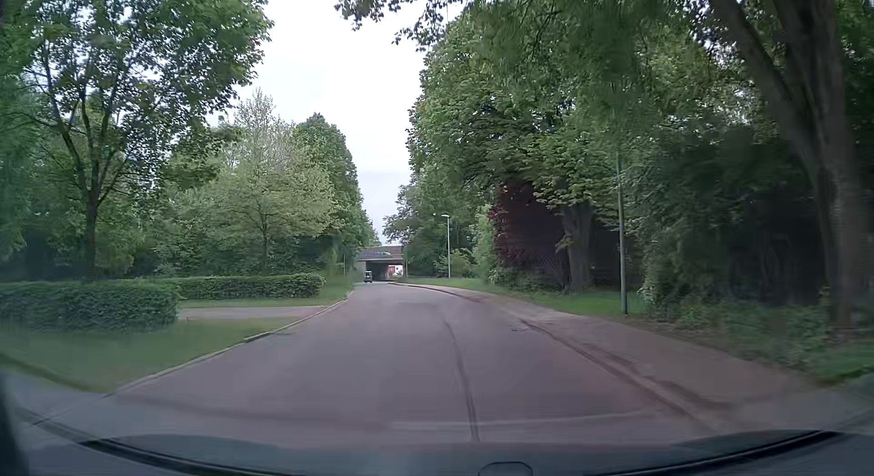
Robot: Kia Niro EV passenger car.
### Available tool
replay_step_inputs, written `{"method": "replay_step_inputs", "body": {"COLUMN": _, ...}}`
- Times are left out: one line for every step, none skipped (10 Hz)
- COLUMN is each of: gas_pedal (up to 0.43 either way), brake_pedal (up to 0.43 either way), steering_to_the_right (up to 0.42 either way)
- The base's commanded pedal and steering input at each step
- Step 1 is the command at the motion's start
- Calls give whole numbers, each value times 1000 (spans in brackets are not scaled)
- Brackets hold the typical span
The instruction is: Follow the waypoints while adhering to traffic rules and regulations
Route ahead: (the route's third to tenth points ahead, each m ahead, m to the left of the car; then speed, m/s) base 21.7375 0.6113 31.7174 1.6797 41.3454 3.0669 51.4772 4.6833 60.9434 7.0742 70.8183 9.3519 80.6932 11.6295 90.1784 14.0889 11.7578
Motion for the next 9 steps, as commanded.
{"method": "replay_step_inputs", "body": {"gas_pedal": 0, "brake_pedal": 0, "steering_to_the_right": -36}}
{"method": "replay_step_inputs", "body": {"gas_pedal": 0, "brake_pedal": 0, "steering_to_the_right": -36}}
{"method": "replay_step_inputs", "body": {"gas_pedal": 0, "brake_pedal": 0, "steering_to_the_right": -34}}
{"method": "replay_step_inputs", "body": {"gas_pedal": 0, "brake_pedal": 0, "steering_to_the_right": -26}}
{"method": "replay_step_inputs", "body": {"gas_pedal": 0, "brake_pedal": 0, "steering_to_the_right": -22}}
{"method": "replay_step_inputs", "body": {"gas_pedal": 0, "brake_pedal": 0, "steering_to_the_right": -22}}
{"method": "replay_step_inputs", "body": {"gas_pedal": 0, "brake_pedal": 0, "steering_to_the_right": -22}}
{"method": "replay_step_inputs", "body": {"gas_pedal": 0, "brake_pedal": 0, "steering_to_the_right": -21}}
{"method": "replay_step_inputs", "body": {"gas_pedal": 0, "brake_pedal": 0, "steering_to_the_right": -21}}
